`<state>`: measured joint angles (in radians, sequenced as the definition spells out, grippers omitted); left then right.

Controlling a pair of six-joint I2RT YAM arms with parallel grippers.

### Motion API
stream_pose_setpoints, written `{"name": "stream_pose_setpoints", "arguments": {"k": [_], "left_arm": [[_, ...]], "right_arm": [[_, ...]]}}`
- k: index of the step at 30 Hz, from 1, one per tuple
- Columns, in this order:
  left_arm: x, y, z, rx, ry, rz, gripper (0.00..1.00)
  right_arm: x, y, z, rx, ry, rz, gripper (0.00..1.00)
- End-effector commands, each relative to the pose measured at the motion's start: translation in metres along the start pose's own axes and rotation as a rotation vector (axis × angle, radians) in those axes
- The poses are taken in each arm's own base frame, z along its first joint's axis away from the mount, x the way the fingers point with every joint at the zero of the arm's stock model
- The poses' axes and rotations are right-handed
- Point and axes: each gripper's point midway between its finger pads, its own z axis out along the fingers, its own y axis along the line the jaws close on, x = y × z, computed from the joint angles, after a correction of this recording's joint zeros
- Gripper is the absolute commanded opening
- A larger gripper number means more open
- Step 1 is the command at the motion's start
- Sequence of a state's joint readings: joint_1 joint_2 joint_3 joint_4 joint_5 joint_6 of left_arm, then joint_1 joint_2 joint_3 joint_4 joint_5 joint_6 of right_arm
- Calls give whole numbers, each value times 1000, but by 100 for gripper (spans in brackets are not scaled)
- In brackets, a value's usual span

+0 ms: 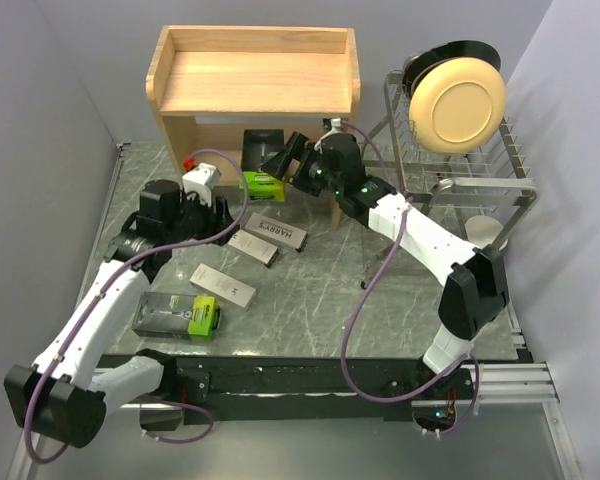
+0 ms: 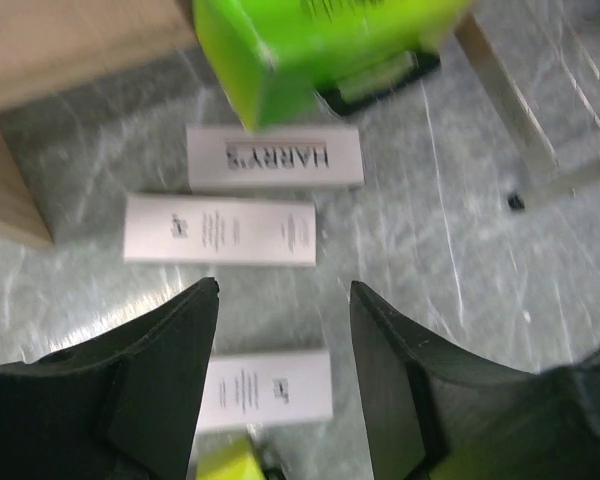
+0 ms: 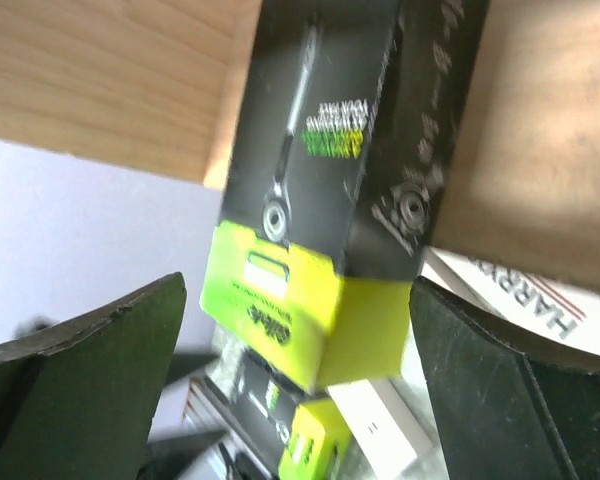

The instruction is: Place and organize the shaving razors onto the shelf

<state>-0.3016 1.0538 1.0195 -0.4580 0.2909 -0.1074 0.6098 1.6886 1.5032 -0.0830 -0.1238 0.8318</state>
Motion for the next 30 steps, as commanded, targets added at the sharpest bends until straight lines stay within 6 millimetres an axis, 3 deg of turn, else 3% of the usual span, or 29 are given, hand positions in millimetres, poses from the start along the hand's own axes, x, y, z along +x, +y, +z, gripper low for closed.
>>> {"name": "stream_pose_setpoints", "arguments": {"k": [1, 6, 7, 9, 13, 15, 21, 26, 29, 30], "left_arm": [[-68, 4, 12, -18, -210, 26, 60], [-86, 1, 38, 33, -250, 1, 59], [-96, -3, 39, 56, -282, 13, 59], [-95, -3, 53, 63, -269, 12, 59], [-103, -1, 75, 69, -267, -1, 58], [-100, 2, 87, 66, -257, -14, 58], [-105, 8, 104, 42, -293, 18, 58], [-106, 15, 104, 9, -300, 53, 63], [-111, 15, 86, -2, -328, 103, 62], [-119, 15, 71, -7, -366, 122, 61]], "right_arm": [[-66, 41, -58, -66, -194, -79, 100], [-62, 47, -95, -39, -182, -166, 100], [-56, 41, -99, -19, -163, -177, 100], [-55, 37, -110, -3, -165, -212, 100], [-50, 27, -121, 13, -168, -263, 100], [-50, 32, -127, -15, -175, -296, 100], [-13, 31, -133, -137, -62, -382, 100], [24, 17, -128, -199, 33, -465, 97], [29, 8, -127, -171, 16, -539, 93], [24, 9, -132, -165, -20, -566, 91]]}}
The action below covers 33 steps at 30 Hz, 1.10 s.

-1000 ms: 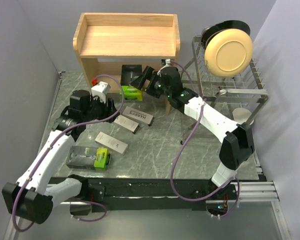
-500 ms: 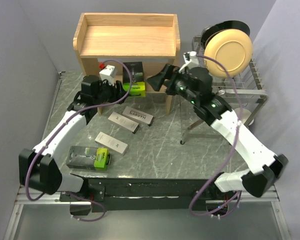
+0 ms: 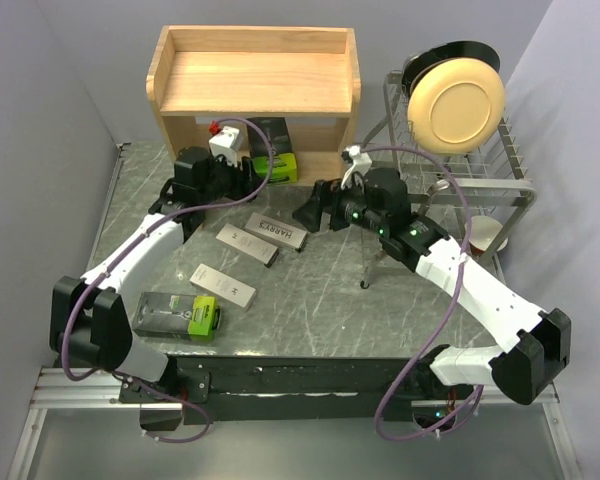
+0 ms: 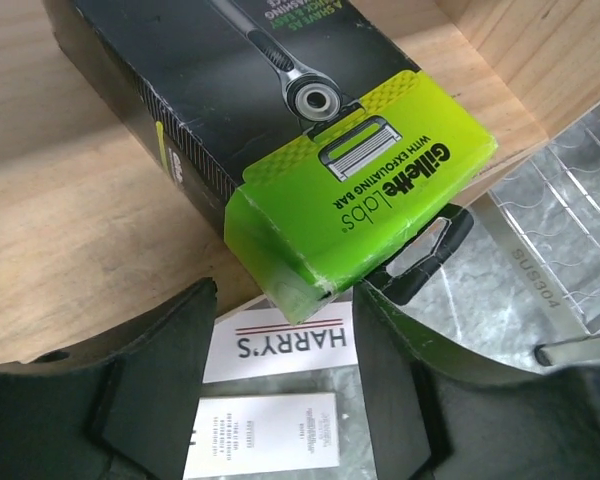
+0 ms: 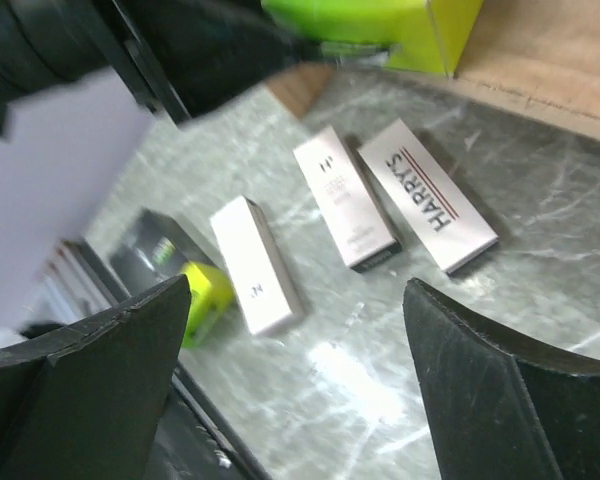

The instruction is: Place and organize the shaving razors onto the shelf

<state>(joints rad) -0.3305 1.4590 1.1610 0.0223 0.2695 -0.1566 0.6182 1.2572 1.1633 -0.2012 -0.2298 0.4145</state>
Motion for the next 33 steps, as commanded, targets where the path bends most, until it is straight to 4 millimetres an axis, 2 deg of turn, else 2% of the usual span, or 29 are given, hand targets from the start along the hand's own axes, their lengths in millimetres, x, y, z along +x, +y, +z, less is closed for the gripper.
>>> {"name": "stream_pose_setpoints", "arguments": {"k": [1, 2, 4, 5, 6, 8, 9, 11, 12, 15, 17, 18, 20, 22, 23, 25, 26, 28, 33], "left_arm": [[-49, 1, -33, -26, -170, 120, 59], [-50, 1, -38, -30, -180, 151, 57], [-54, 3, -47, -57, -208, 165, 42], [-56, 12, -47, -106, -216, 157, 33], [-54, 16, -45, -125, -212, 154, 13], [-62, 23, -41, -160, -236, 151, 1], [-58, 27, -34, -169, -226, 143, 1], [-66, 32, -27, -196, -254, 142, 1], [-60, 38, -17, -220, -241, 140, 1], [-70, 49, -4, -279, -296, 148, 1], [-65, 58, 8, -307, -298, 144, 1], [-75, 61, 9, -329, -344, 144, 1], [-69, 66, 21, -341, -355, 142, 1], [-74, 68, 29, -356, -387, 143, 1], [-66, 69, 38, -349, -371, 142, 1], [-69, 62, 47, -317, -382, 136, 1], [-63, 58, 55, -302, -368, 131, 1], [-62, 49, 64, -271, -363, 109, 1], [-50, 19, 85, -202, -348, 90, 1]], "right_arm": [[-21, 17, -15, -61, -140, -186, 91], [-21, 19, -17, -67, -157, -236, 91], [-21, 23, -22, -76, -183, -277, 90], [-22, 23, -24, -75, -187, -286, 89], [-22, 23, -24, -75, -182, -283, 89], [-20, 25, -25, -80, -167, -278, 89], [-19, 26, -26, -79, -166, -278, 89], [-19, 27, -29, -73, -181, -295, 89], [-15, 28, -29, -74, -179, -307, 89], [-15, 24, -32, -30, -201, -336, 89], [-15, 26, -35, -18, -217, -373, 89], [-15, 26, -37, -15, -218, -384, 89], [-16, 30, -41, -20, -223, -415, 89], [-17, 32, -47, -27, -226, -454, 89], [-19, 35, -52, -40, -231, -465, 89], [-14, 36, -58, -67, -230, -544, 89], [-16, 39, -67, -78, -251, -566, 90], [-9, 38, -71, -95, -239, -610, 90], [-5, 33, -81, -76, -234, -611, 93]]}}
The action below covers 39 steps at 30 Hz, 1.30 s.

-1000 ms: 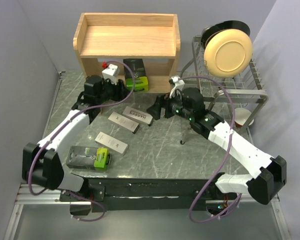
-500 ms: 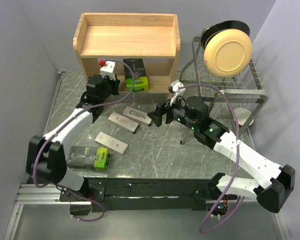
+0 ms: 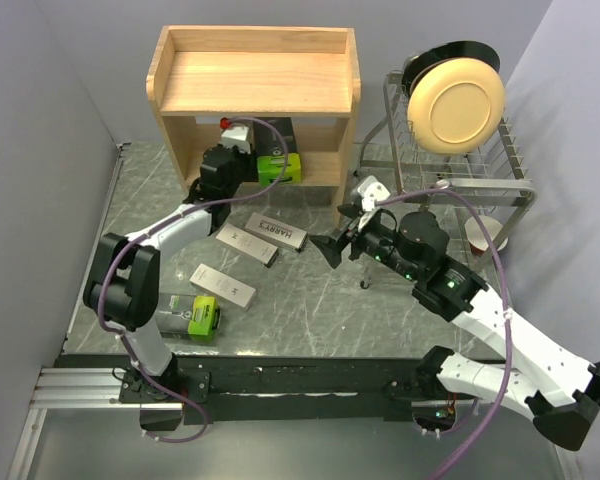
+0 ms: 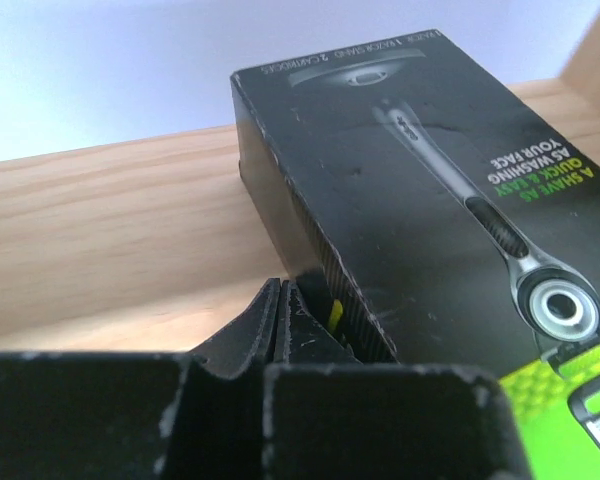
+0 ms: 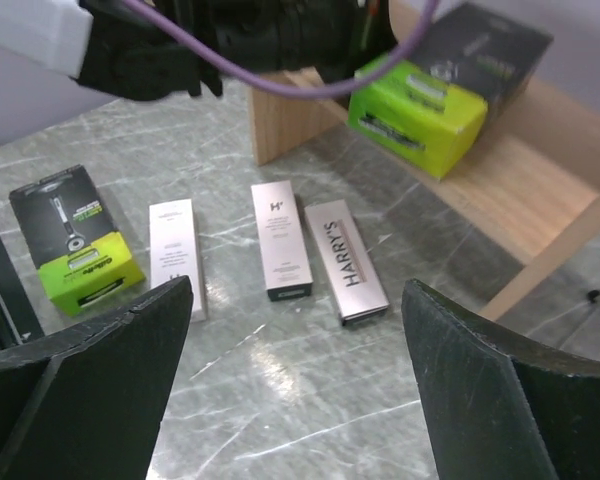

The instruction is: Place and organize the shaving razors onto the shelf

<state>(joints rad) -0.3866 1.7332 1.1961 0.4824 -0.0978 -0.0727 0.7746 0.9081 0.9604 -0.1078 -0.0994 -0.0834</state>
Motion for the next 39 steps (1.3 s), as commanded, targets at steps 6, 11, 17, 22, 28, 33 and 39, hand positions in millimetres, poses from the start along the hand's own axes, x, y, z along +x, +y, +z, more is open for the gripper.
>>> {"name": "stream_pose_setpoints", "arguments": {"k": [6, 11, 17, 22, 28, 33, 39], "left_arm": [[-25, -63, 22, 127, -86, -71, 1], [-18, -84, 37, 160, -67, -61, 1], [-28, -97, 44, 204, -85, -49, 1], [-31, -117, 38, 265, -91, -38, 1], [-31, -132, 34, 308, -72, -50, 2], [-31, -135, 34, 286, -51, -62, 5], [-47, -84, 16, 34, 13, -104, 8]], "right_arm": [[1, 3, -9, -25, 1, -73, 93], [2, 2, -10, -24, 1, -84, 93], [7, 2, -11, -19, 3, -75, 94], [9, 2, -10, -19, 0, -76, 95], [12, 3, -7, -22, -2, -64, 95], [12, 4, -5, -28, -5, -61, 95], [6, 3, -8, -24, -27, -72, 95]]}}
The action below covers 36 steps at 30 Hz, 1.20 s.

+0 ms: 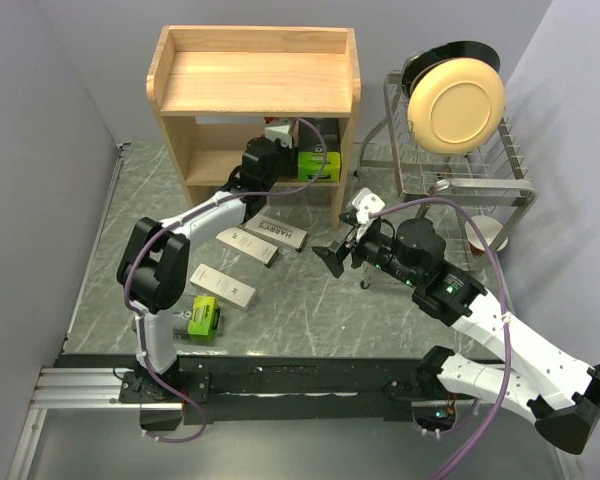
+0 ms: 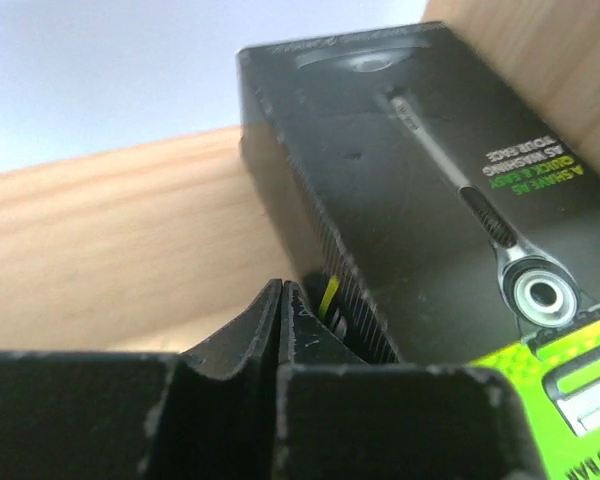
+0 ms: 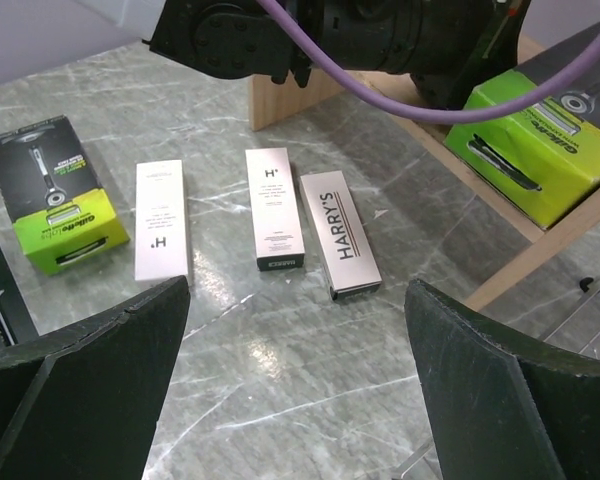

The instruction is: Place and organize the shaving razors onto the shelf

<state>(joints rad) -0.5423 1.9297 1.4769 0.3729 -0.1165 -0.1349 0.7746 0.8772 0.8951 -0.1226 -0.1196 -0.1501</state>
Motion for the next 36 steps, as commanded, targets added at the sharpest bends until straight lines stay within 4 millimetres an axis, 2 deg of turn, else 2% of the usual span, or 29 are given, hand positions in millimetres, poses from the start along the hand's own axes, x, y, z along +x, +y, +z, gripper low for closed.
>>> {"name": "stream_pose_setpoints", "arguments": {"k": [1, 2, 3, 4, 5, 6, 7, 8, 9, 10, 11, 13, 14, 15, 17, 18, 20, 21, 22, 23, 24, 25, 26, 27, 29, 30, 32, 35, 36], "left_arm": [[-69, 13, -45, -108, -52, -61, 10], [-62, 17, -57, -118, -35, -54, 16], [-68, 18, -70, -122, -42, -49, 20], [-88, 19, -93, -116, -63, -50, 27], [-80, 20, -105, -111, -35, -45, 41], [-81, 21, -116, -110, -18, -43, 45], [-94, 20, -136, -96, -31, -44, 49], [-72, 19, -149, -80, 60, -34, 56], [-69, 17, -161, -66, 90, -33, 58], [-78, 16, -180, -53, 86, -35, 59], [-54, 16, -197, -39, 192, -30, 62], [-45, 23, -229, -41, 239, -38, 66], [-29, 24, -243, -28, 303, -58, 68], [-20, 31, -254, -43, 333, -79, 70], [10, 60, -283, -136, 422, -137, 74], [12, 77, -296, -195, 423, -159, 75], [36, 96, -316, -292, 475, -202, 81], [36, 108, -326, -350, 459, -227, 85], [36, 116, -334, -408, 467, -243, 96], [34, 122, -336, -443, 443, -276, 97], [32, 135, -340, -485, 426, -310, 98], [34, 144, -343, -528, 425, -338, 100], [35, 150, -347, -571, 420, -412, 99], [41, 160, -352, -599, 435, -495, 100], [54, 171, -366, -672, 455, -637, 99], [57, 180, -374, -716, 447, -697, 99], [67, 178, -380, -728, 458, -777, 100], [77, 181, -383, -757, 447, -842, 99], [80, 182, -385, -763, 443, -864, 100]], "right_arm": [[-22, 0, -4, 0, -80, -13, 95], [-25, 0, -3, -3, -91, -16, 95], [-27, 1, -3, -5, -98, -18, 95], [-28, 1, -1, -10, -98, -17, 95], [-29, 1, 1, -11, -102, -15, 95], [-31, 2, 4, -14, -111, -10, 95], [-29, 3, 7, -25, -111, -9, 95], [-28, 5, 9, -34, -108, -6, 95], [-32, 7, 12, -45, -129, -2, 95], [-30, 13, 17, -76, -126, 5, 95], [-33, 16, 21, -92, -139, 8, 95], [-27, 27, 33, -136, -119, 36, 95], [-30, 35, 38, -172, -129, 66, 95], [-20, 44, 49, -203, -97, 89, 95], [-22, 61, 58, -266, -85, 155, 95], [-13, 75, 68, -304, -55, 178, 95], [-12, 91, 78, -349, -33, 256, 95], [6, 99, 91, -364, 30, 301, 95], [6, 107, 97, -391, 50, 341, 94], [12, 124, 97, -475, 101, 427, 94], [38, 141, 109, -538, 192, 481, 90], [37, 154, 114, -597, 223, 518, 88], [50, 165, 117, -613, 310, 617, 88], [76, 179, 124, -653, 401, 681, 84], [86, 193, 131, -670, 444, 770, 80], [102, 201, 140, -669, 502, 800, 78], [128, 217, 146, -663, 610, 880, 75], [145, 233, 155, -638, 678, 929, 73], [144, 236, 158, -634, 681, 929, 73]]}}
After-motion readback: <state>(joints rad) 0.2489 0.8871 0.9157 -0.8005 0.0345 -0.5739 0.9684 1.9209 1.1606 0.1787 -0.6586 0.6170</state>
